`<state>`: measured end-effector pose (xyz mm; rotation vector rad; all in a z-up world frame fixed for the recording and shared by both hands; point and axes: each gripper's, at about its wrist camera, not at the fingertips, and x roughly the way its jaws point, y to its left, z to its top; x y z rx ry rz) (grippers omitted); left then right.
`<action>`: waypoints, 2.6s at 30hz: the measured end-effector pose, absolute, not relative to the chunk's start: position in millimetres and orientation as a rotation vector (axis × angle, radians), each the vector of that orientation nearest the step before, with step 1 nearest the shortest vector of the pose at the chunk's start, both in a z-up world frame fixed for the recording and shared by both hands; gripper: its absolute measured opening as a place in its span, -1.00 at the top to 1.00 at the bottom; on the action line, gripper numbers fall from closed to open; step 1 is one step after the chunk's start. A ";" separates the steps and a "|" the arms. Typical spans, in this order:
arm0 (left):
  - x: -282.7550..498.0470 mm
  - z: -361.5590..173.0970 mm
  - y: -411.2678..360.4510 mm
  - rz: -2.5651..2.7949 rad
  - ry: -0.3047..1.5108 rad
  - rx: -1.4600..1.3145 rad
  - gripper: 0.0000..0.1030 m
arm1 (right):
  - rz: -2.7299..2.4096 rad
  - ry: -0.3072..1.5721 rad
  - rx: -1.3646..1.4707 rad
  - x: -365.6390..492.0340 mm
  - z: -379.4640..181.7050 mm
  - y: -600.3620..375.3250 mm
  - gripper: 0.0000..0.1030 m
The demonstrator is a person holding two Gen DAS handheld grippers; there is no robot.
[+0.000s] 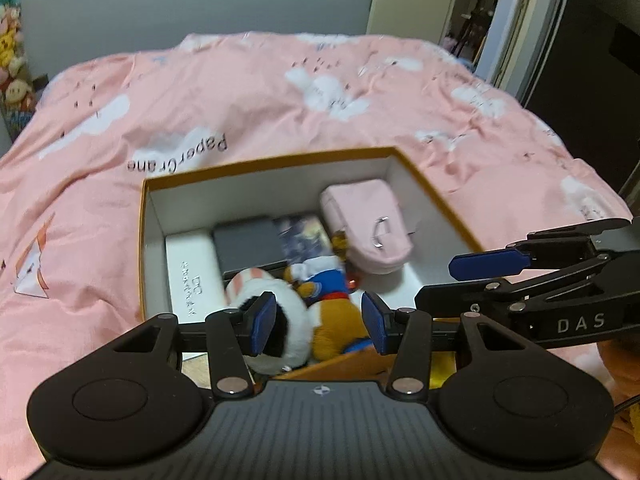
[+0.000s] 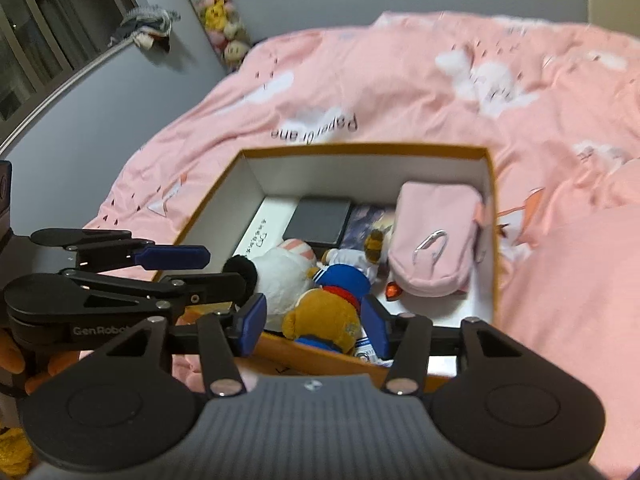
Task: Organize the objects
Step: 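Open both tools and move them back to the items beside the box, then grasp the crocheted fruit with the right tool while the left grasps the yellow tape measure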
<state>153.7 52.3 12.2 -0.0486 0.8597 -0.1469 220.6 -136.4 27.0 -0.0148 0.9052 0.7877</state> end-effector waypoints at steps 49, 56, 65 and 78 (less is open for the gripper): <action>76.8 -63.5 -23.9 -0.197 1.017 -0.036 -0.01 | 0.444 1.035 -0.155 132.4 -88.0 -213.9 0.24; 82.6 -59.3 -22.4 -0.224 0.994 -0.050 -0.01 | 0.486 0.958 -0.142 128.0 -72.7 -214.4 0.27; 98.5 -55.0 -33.4 -0.276 0.932 -0.024 -0.01 | 0.518 0.861 -0.158 146.1 -43.5 -209.4 0.27; 134.0 -79.3 -55.2 -0.347 0.939 0.023 -0.01 | 0.448 0.986 -0.038 187.2 -75.9 -235.9 0.27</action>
